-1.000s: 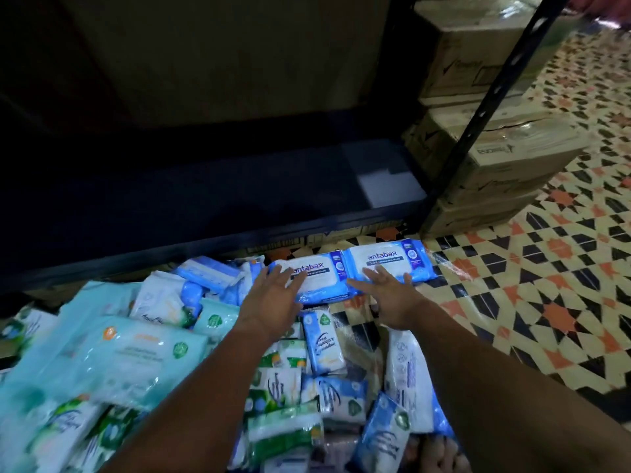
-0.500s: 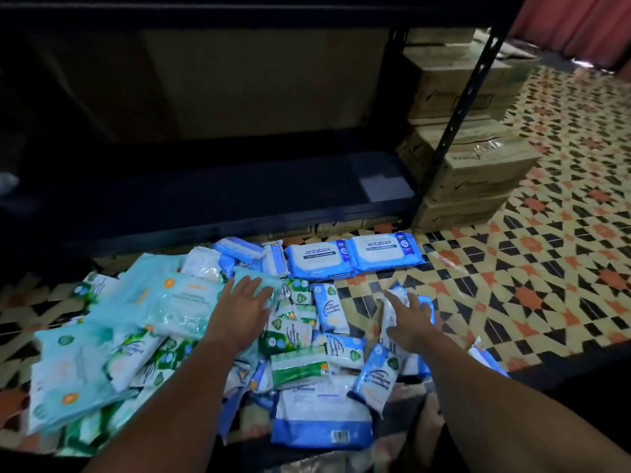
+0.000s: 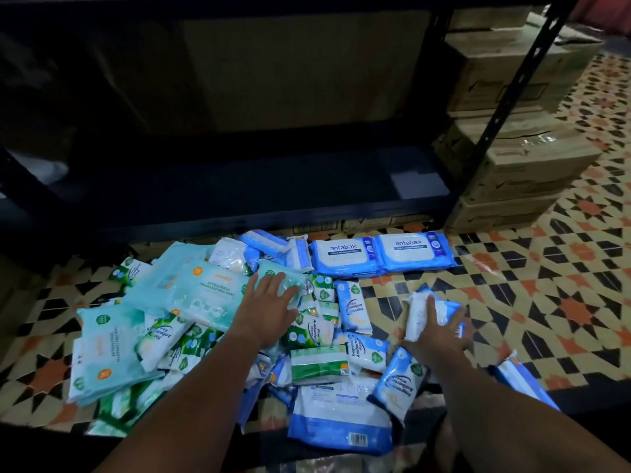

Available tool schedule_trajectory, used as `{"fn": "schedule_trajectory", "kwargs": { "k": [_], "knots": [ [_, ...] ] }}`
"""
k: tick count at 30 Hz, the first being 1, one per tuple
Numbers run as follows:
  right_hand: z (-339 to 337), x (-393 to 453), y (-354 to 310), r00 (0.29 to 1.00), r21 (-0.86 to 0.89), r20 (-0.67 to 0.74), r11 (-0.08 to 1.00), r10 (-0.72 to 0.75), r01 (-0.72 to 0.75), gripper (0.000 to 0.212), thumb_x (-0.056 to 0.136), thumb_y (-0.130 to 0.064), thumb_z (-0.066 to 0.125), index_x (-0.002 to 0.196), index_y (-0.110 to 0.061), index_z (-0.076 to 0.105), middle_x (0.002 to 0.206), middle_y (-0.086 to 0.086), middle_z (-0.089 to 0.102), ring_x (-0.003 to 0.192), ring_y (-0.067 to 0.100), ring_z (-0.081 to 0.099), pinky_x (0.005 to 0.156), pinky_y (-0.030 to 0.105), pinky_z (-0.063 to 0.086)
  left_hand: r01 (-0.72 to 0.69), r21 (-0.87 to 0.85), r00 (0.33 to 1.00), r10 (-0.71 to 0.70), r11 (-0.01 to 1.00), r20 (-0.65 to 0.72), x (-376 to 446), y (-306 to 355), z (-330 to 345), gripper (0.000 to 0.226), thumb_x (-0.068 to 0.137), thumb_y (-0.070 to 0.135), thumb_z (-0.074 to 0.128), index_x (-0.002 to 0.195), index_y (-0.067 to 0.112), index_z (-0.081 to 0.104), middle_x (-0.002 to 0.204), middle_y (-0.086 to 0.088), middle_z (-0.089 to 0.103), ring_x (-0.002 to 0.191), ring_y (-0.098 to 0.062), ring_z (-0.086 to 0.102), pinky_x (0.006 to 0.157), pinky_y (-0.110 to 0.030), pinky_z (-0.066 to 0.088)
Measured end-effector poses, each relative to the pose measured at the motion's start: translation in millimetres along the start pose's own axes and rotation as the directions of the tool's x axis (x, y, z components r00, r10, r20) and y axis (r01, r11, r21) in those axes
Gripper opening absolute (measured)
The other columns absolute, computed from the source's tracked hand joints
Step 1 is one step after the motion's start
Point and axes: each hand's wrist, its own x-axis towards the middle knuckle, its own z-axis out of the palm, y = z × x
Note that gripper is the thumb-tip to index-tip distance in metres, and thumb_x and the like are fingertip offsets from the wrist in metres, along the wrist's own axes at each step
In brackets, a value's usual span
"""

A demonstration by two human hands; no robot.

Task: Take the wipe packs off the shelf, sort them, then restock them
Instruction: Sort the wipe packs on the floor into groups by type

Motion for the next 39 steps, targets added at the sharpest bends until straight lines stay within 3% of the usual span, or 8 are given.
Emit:
{"fn": "schedule_trajectory", "kwargs": {
  "k": [3,9,17,21,26,29,34,39],
  "knots": [
    [3,2,-3,0.998,-0.038,-0.047,0.998,-0.042,0.04,0.101,0.084,-0.07,0.061,0.155,-0.049,-0.008,0.16,0.006,-0.03,0.142,0.052,0.015,0.101,0.06,0.039,-0.023,-0.022,0.999,0.023,0.999,-0.023,-1,-4,3,0.082,0.085,0.063,0.002,0.152,0.033,0.038,0.162,-0.008,0.028,0.15,-0.03,0.023,0.123,-0.051,0.002],
    [-14,-6,-36,0.979,-0.217,-0.064,0.96,-0.196,0.178,0.104,0.079,-0.076,0.06,0.156,-0.047,-0.004,0.162,0.001,-0.031,0.145,0.049,0.016,0.105,0.062,0.036,-0.025,-0.08,0.998,0.02,0.997,-0.057,-4,-12,0,0.079,0.09,0.066,0.002,0.154,0.032,0.033,0.164,-0.005,0.025,0.15,-0.028,0.019,0.123,-0.045,0.009],
    [-18,-16,-121,0.842,-0.213,-0.023,0.826,-0.539,0.522,0.108,0.083,-0.054,0.073,0.155,-0.051,-0.007,0.158,-0.008,-0.038,0.146,0.048,0.017,0.11,0.061,0.036,0.251,-0.119,0.956,-0.265,0.961,-0.125,-22,-58,3,0.085,0.091,0.08,0.007,0.152,0.031,0.039,0.158,-0.006,0.038,0.151,-0.024,0.024,0.122,-0.049,0.001],
    [-7,-24,-156,0.774,-0.243,0.023,0.747,-0.633,0.618,0.108,0.082,-0.058,0.072,0.155,-0.05,-0.007,0.161,-0.006,-0.031,0.139,0.046,0.026,0.106,0.058,0.04,0.259,-0.103,0.944,-0.274,0.96,-0.184,-17,-71,-2,0.083,0.093,0.079,0.011,0.141,0.027,0.054,0.138,-0.005,0.058,0.133,-0.026,0.048,0.118,-0.049,0.021],
    [3,-24,-208,0.764,-0.115,0.006,0.758,-0.646,0.642,0.101,0.081,-0.058,0.07,0.156,-0.049,0.002,0.163,-0.008,-0.023,0.139,0.044,0.025,0.103,0.059,0.04,0.381,-0.202,0.897,-0.414,0.902,-0.155,18,-94,-23,0.059,0.102,0.055,0.034,0.146,0.018,0.046,0.135,-0.012,0.055,0.122,-0.034,0.05,0.099,-0.046,0.041],
    [10,-19,-231,0.744,-0.058,0.036,0.742,-0.667,0.668,0.099,0.079,-0.062,0.067,0.156,-0.049,0.006,0.163,-0.01,-0.019,0.141,0.044,0.023,0.103,0.056,0.042,0.535,-0.257,0.826,-0.562,0.804,-0.039,42,-117,-27,0.05,0.101,0.042,0.048,0.14,0.012,0.047,0.132,-0.016,0.055,0.122,-0.037,0.047,0.098,-0.046,0.041],
    [22,-19,-246,0.744,-0.139,0.04,0.734,-0.666,0.665,0.098,0.081,-0.069,0.06,0.157,-0.048,0.002,0.166,-0.002,-0.017,0.138,0.042,0.026,0.102,0.052,0.043,0.684,-0.25,0.722,-0.588,0.685,0.363,77,-142,-21,0.064,0.099,0.063,0.042,0.143,0.016,0.046,0.142,-0.01,0.053,0.143,-0.038,0.024,0.109,-0.043,0.029],
    [29,-15,-247,0.754,-0.171,0.017,0.741,-0.657,0.65,0.101,0.077,-0.072,0.059,0.157,-0.048,0.001,0.166,-0.001,-0.015,0.13,0.039,0.032,0.098,0.049,0.045,0.707,-0.323,0.703,-0.576,0.629,0.419,97,-159,-14,0.078,0.085,0.07,0.061,0.147,0.025,0.043,0.146,-0.008,0.051,0.144,-0.035,0.027,0.111,-0.045,0.026]
  ]
}}
